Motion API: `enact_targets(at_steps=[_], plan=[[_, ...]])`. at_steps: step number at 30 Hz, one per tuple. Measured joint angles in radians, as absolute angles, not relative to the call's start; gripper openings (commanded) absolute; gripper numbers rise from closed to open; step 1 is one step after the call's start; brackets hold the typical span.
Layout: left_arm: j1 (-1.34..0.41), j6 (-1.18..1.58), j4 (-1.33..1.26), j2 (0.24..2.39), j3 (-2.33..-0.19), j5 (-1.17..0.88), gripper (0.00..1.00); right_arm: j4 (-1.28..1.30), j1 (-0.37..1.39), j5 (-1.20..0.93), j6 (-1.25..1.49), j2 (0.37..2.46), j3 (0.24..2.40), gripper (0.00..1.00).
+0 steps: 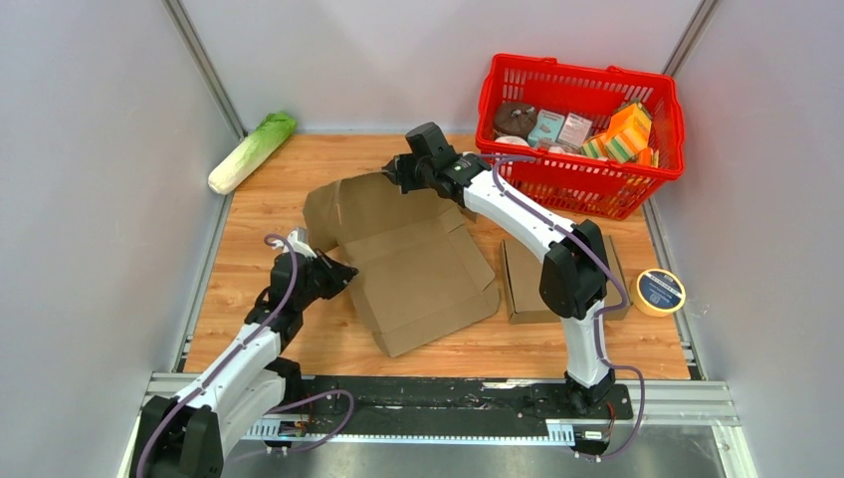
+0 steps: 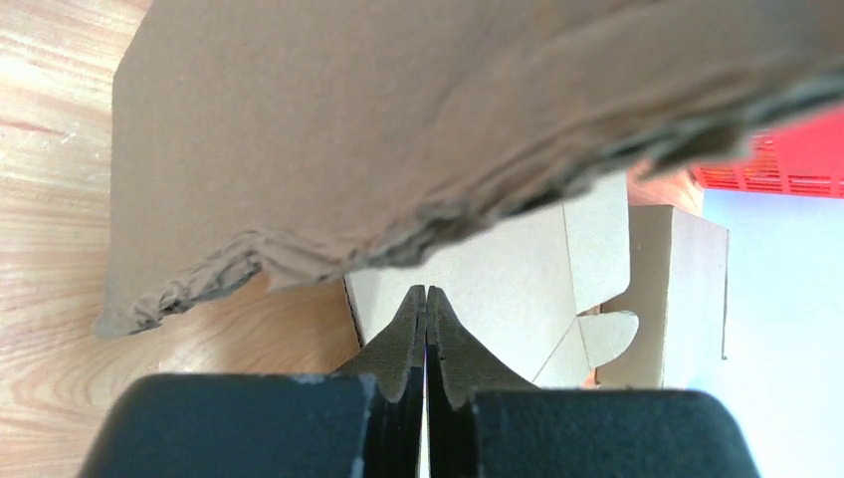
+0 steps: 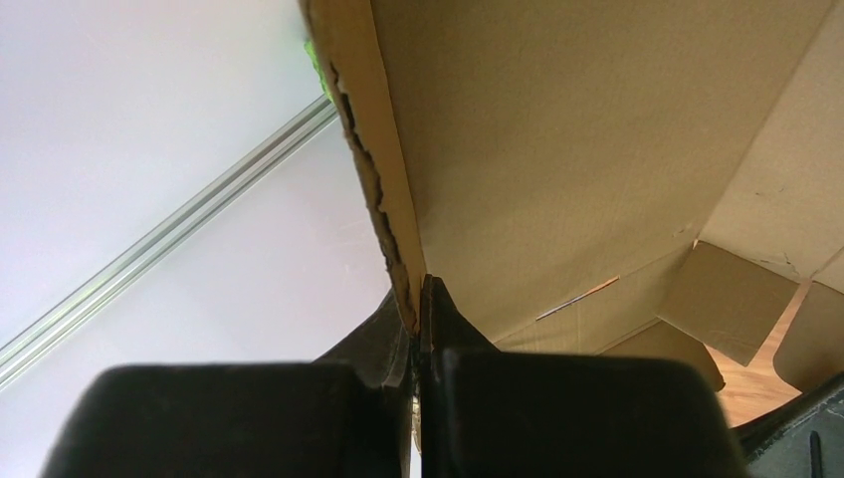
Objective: Fold the paper box
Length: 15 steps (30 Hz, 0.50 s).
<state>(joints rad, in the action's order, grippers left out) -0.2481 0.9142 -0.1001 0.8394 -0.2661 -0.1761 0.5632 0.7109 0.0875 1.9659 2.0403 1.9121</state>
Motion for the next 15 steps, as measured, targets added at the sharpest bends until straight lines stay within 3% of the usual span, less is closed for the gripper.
enact_targets(at_steps=[8,15], plan=[[-0.249,0.955,0.022,0.832,-0.249,-0.076,0.00,0.536,0.710,0.087,1.967,2.041,1.912,0.00],[-0.248,1.028,0.089,1.069,-0.316,0.022,0.00,0.500,0.711,0.087,1.965,2.041,1.892,0.00]])
